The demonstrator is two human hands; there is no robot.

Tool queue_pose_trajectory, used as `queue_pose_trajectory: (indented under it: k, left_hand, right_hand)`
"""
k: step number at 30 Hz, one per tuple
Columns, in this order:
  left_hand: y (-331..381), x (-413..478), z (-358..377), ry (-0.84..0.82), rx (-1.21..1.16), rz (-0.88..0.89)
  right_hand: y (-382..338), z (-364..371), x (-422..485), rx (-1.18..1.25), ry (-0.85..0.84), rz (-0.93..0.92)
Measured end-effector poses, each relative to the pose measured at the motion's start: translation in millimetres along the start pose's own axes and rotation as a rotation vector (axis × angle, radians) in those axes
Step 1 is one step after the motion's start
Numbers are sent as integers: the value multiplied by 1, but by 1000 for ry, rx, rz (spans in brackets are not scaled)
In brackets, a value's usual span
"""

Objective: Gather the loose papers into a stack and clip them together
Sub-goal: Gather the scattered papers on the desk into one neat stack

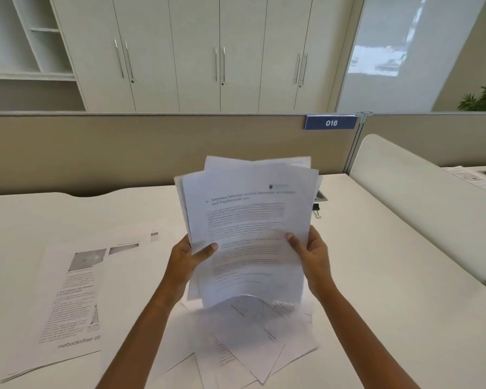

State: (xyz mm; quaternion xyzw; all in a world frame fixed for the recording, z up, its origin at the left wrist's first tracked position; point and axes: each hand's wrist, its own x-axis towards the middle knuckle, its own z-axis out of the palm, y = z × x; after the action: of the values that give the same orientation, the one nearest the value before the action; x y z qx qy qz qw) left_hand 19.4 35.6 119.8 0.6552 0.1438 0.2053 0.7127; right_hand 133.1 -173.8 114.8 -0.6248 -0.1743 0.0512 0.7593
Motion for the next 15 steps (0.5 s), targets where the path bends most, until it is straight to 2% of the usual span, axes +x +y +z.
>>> queue_pose_trajectory:
  k: [6,8,12,15]
  left_hand:
    - [-28,-20,9,13,-54,-61]
    - [-37,-23,15,82,-44,-9]
    - [-37,-21,23,249,-24,87]
    - [-37,-23,22,266,2,70]
  right_hand:
    - [35,2,-29,-184,-212,188]
    - [38,5,-33,-223,-164,139]
    - [35,6,-31,-92,131,12]
    - [36,3,-32,-62,116,30]
